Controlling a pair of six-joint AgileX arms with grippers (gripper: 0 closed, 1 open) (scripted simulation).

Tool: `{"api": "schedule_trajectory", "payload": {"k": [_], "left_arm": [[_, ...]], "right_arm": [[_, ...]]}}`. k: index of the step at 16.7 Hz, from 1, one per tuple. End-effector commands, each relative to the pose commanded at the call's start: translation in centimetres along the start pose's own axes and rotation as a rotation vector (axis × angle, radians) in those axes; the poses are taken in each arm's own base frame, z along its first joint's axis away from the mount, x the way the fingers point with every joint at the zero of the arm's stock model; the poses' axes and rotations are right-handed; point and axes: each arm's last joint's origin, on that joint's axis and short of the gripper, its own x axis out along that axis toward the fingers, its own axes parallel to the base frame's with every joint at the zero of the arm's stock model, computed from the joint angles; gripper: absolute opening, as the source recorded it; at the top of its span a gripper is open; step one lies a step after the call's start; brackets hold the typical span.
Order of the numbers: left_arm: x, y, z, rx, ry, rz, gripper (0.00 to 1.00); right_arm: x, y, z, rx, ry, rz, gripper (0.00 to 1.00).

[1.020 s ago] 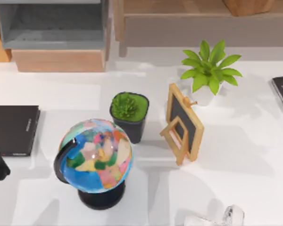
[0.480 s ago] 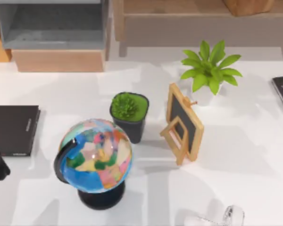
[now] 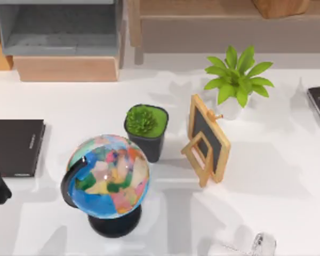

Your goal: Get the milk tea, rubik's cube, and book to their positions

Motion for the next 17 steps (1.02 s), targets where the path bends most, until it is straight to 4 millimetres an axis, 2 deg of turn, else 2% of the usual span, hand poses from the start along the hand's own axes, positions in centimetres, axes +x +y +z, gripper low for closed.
{"api": "schedule_trajectory", "payload": {"k": [3, 5, 7, 10, 13, 17], "left_arm": [[0.0, 0.0, 0.0, 0.000, 0.000, 0.000, 1.00], [0.0, 0.0, 0.0, 0.000, 0.000, 0.000, 1.00], [0.0, 0.0, 0.0, 0.000, 0.000, 0.000, 1.00], [0.0, 0.0, 0.0, 0.000, 0.000, 0.000, 1.00], [0.0, 0.0, 0.0, 0.000, 0.000, 0.000, 1.00], [0.0, 0.0, 0.0, 0.000, 0.000, 0.000, 1.00]], "right_arm": [[-5.3, 0.8, -4.9, 0.001, -0.003, -0.004, 1.00], [-7.8, 1.1, -8.7, 0.002, -0.004, -0.005, 1.00], [-9.4, 1.3, -12.6, 0.003, -0.001, -0.004, 1.00], [-10.3, 1.5, -17.3, 0.005, 0.005, 0.003, 1.00], [-10.5, 1.7, -19.7, 0.005, 0.009, 0.011, 1.00], [-10.5, 1.7, -19.9, 0.005, 0.009, 0.013, 1.00]]}}
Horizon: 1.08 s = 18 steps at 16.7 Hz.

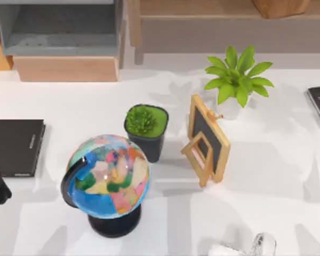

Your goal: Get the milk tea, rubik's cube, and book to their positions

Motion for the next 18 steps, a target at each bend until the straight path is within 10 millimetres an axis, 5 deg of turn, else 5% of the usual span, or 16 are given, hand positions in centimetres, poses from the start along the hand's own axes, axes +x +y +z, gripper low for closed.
{"api": "schedule_trajectory", "payload": {"k": [5, 10, 14, 18], "left_arm": [[0.1, -0.2, 1.3, 0.000, -0.007, -0.017, 1.00], [2.2, -0.6, 6.4, -0.006, 0.000, -0.020, 1.00], [7.2, -1.4, 10.8, -0.010, 0.021, -0.016, 1.00], [14.2, -3.2, 13.9, -0.022, 0.012, -0.023, 1.00]], "right_arm": [[0.0, 0.0, 0.0, 0.000, 0.000, 0.000, 1.00], [0.0, 0.0, 0.0, 0.000, 0.000, 0.000, 1.00], [0.0, 0.0, 0.0, 0.000, 0.000, 0.000, 1.00], [0.0, 0.0, 0.0, 0.000, 0.000, 0.000, 1.00]]}}
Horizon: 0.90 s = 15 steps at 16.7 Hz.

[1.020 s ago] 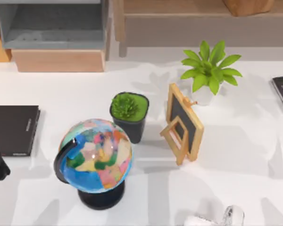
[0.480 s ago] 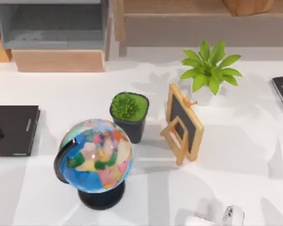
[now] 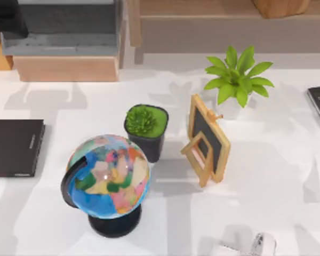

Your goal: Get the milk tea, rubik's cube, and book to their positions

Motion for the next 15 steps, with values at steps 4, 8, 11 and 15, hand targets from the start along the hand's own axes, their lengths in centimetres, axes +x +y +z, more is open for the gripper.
{"api": "schedule_trajectory", "payload": {"k": [4, 8, 11, 15], "left_arm": [[7.7, -2.1, -0.1, -0.004, 0.005, 0.010, 1.00], [14.0, -4.3, -1.9, -0.006, -0.007, 0.017, 1.00], [17.1, -5.9, -3.5, -0.006, -0.018, 0.006, 1.00], [18.8, -6.6, -5.1, -0.004, -0.007, 0.006, 1.00]], "right_arm": [[0.0, 0.0, 0.0, 0.000, 0.000, 0.000, 1.00], [0.0, 0.0, 0.0, 0.000, 0.000, 0.000, 1.00], [0.0, 0.0, 0.0, 0.000, 0.000, 0.000, 1.00], [0.0, 0.0, 0.0, 0.000, 0.000, 0.000, 1.00]]}}
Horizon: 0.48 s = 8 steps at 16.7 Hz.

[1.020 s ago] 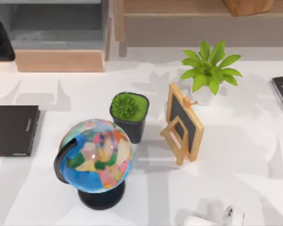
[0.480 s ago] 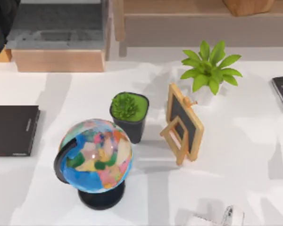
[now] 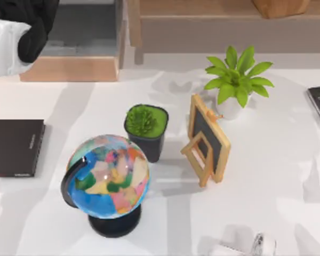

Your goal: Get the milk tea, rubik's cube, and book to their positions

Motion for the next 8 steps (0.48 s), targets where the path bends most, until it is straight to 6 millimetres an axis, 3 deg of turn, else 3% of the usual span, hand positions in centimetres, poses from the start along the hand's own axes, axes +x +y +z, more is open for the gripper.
{"api": "schedule_trajectory", "payload": {"k": [8], "left_arm": [[0.66, 0.08, 0.01, 0.000, 0.000, 0.000, 1.00]], "right_arm": [[0.00, 0.00, 0.00, 0.000, 0.000, 0.000, 1.00]]}}
